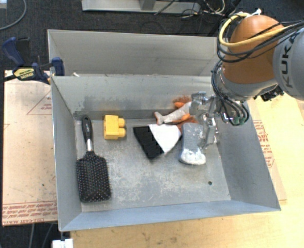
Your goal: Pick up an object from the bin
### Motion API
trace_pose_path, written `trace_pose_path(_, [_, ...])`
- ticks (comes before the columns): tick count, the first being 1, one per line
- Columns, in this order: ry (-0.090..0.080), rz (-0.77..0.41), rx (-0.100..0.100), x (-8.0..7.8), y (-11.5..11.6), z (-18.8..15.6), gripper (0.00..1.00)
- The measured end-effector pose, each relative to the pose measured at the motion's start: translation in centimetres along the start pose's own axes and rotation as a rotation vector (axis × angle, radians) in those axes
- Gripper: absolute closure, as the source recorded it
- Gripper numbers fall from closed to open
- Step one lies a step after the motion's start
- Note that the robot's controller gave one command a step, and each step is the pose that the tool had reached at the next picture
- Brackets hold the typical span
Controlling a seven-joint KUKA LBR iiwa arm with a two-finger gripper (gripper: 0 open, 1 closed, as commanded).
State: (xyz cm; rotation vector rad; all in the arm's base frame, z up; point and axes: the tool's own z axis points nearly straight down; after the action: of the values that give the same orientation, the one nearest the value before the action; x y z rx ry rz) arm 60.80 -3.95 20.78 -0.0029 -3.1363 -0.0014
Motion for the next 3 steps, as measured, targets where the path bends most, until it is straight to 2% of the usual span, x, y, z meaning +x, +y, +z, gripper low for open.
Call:
trace_pose_path(1, [-0.007,-0.001,0.0,-0.1,0.0,-0.5,0.0])
trace_pose_path(2, [-0.011,0.046,0.0,2.1,0.1,3.7,0.0])
trace_pose_path(3, [-0.006,-0.02,-0.001,4.3,-2.1,7.7,0.0])
